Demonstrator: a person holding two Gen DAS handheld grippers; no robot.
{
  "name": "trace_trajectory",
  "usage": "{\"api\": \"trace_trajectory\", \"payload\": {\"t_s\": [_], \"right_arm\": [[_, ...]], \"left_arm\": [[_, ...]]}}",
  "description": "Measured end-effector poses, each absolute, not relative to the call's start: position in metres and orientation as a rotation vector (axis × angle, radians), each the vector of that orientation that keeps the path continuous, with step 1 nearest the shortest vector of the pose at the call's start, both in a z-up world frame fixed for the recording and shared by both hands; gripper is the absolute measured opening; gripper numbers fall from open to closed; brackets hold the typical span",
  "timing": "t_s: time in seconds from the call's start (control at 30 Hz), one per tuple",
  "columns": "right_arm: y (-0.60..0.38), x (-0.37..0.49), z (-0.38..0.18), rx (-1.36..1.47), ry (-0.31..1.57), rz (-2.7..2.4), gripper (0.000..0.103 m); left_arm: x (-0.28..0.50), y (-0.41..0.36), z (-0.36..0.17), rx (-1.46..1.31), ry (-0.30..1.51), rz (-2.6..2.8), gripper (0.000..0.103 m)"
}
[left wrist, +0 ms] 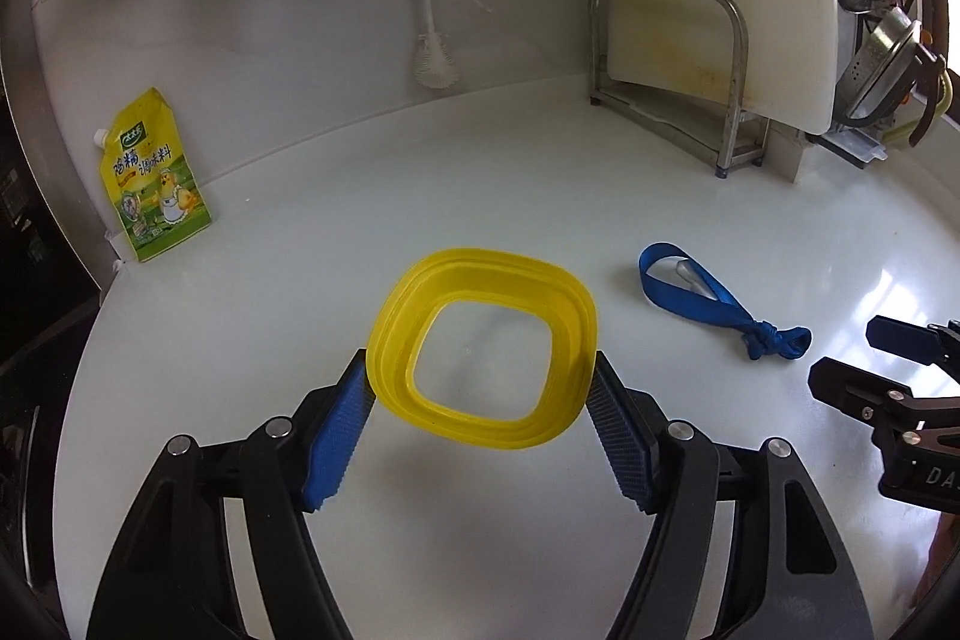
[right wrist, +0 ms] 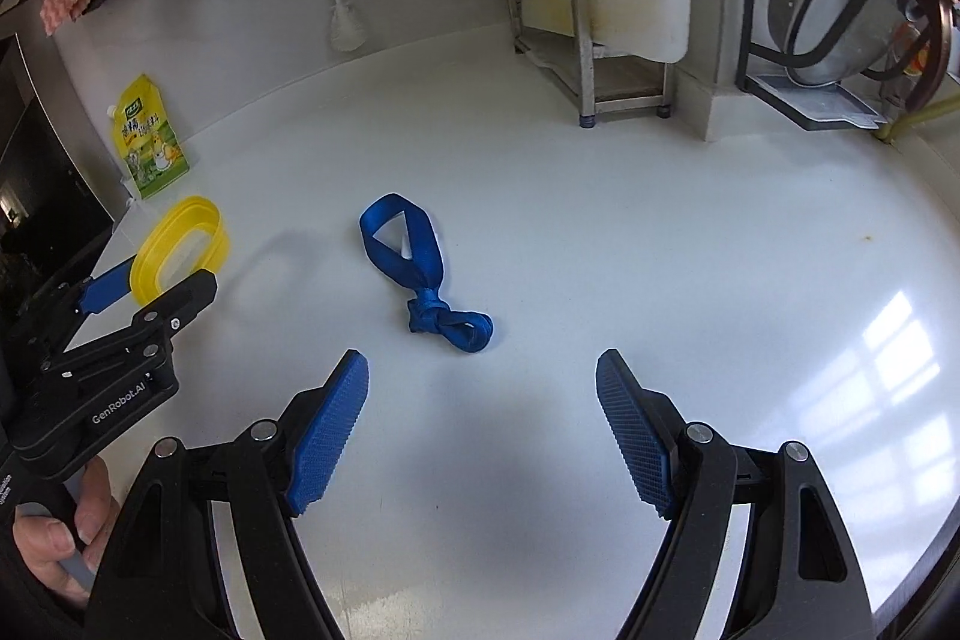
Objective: Collect trash
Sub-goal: 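Grasp the yellow lid rim with the left gripper while the right grasps the blue strap, then carry the yellow lid and blue strap in both grippers over the basket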
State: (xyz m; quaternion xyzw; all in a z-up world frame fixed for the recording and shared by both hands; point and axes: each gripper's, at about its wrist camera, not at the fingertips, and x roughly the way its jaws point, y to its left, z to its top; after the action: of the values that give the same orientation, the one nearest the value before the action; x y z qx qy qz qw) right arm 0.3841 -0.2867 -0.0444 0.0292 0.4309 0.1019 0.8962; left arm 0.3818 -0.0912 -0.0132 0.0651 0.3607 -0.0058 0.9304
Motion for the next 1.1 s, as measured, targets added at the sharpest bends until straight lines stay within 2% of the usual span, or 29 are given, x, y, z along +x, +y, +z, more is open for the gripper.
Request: {"api": "trace_trajectory", "payload": {"t_s": [0.17,0.4,0.6,0.63,0.83,1.1], "right_arm": [[-0.273,0.399,-0.048,0.003,0.905,0.217,0.075],[-0.254,0.414,-0.040,-0.076,0.918,0.225,0.074],[-0.250,0.415,-0.042,-0.106,0.915,0.234,0.048],[-0.249,0.414,-0.041,-0.113,0.912,0.234,0.035],[-0.241,0.404,-0.041,-0.148,0.891,0.243,0.021],[-0.255,0.363,-0.037,-0.076,0.864,0.164,0.018]], "left_arm": [[0.378,-0.084,-0.005,0.143,0.694,0.031,0.068],[0.381,-0.080,-0.008,0.111,0.730,0.007,0.068],[0.380,-0.081,-0.009,0.112,0.728,0.012,0.068],[0.380,-0.081,-0.009,0.111,0.729,0.012,0.068],[0.378,-0.082,-0.010,0.116,0.727,0.006,0.068],[0.365,-0.079,-0.010,0.058,0.728,-0.029,0.068]]}}
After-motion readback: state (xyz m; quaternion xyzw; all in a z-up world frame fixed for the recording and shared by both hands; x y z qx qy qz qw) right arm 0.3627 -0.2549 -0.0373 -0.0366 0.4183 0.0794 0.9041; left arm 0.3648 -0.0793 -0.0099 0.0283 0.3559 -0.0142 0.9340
